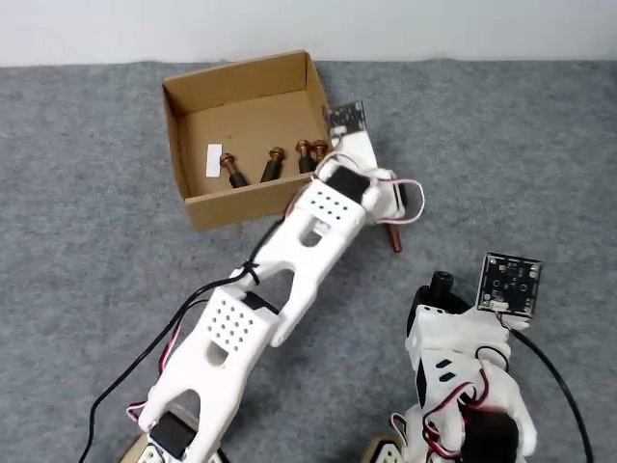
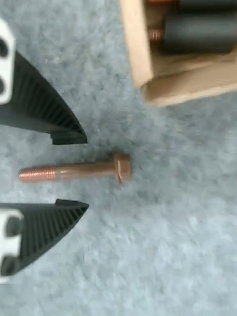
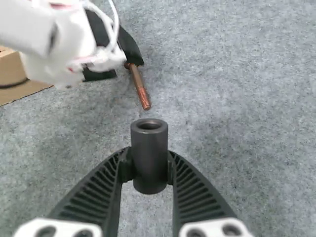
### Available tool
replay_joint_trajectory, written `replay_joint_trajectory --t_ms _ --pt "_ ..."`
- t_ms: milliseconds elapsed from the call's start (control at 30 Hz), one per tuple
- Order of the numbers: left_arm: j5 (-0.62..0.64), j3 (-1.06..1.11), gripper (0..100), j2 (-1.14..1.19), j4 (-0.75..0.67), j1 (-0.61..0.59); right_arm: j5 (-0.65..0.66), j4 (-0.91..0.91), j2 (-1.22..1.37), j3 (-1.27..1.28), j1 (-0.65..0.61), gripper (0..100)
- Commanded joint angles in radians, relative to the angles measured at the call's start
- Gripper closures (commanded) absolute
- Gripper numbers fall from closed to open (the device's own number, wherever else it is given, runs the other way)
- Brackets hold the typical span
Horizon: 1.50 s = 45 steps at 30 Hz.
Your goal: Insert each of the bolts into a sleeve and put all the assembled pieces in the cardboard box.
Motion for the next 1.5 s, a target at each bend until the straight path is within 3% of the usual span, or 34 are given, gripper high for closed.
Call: replay_joint_trajectory --t_ms 0,167,400,700,867,1000,1300,1467 --pt "-0.015 -0.061 81 0.031 -0.023 0.008 0.011 -0.024 0.013 -0.005 0.005 99.1" --pt "-0.015 -0.177 82 0.089 0.058 0.002 0.011 -0.024 0.013 -0.005 0.008 99.1" --pt "-0.017 -0.335 100 0.176 0.278 -0.029 0.011 -0.024 0.013 -0.005 0.008 99.1" --pt "-0.017 -0.437 99 0.216 0.537 -0.040 0.011 -0.024 0.013 -0.005 0.008 99.1" --pt "-0.012 -0.427 100 0.184 0.546 -0.063 0.011 -0.024 0.012 -0.005 0.008 99.1" --pt "-0.012 -0.344 100 0.101 0.546 -0.063 0.011 -0.024 0.010 -0.005 0.008 99.1" --pt "-0.018 0.104 98 -0.104 0.540 -0.068 0.011 -0.024 0.005 -0.005 0.008 99.1" --pt "-0.017 0.101 82 -0.104 0.534 -0.077 0.011 -0.024 0.005 -0.005 0.005 99.1"
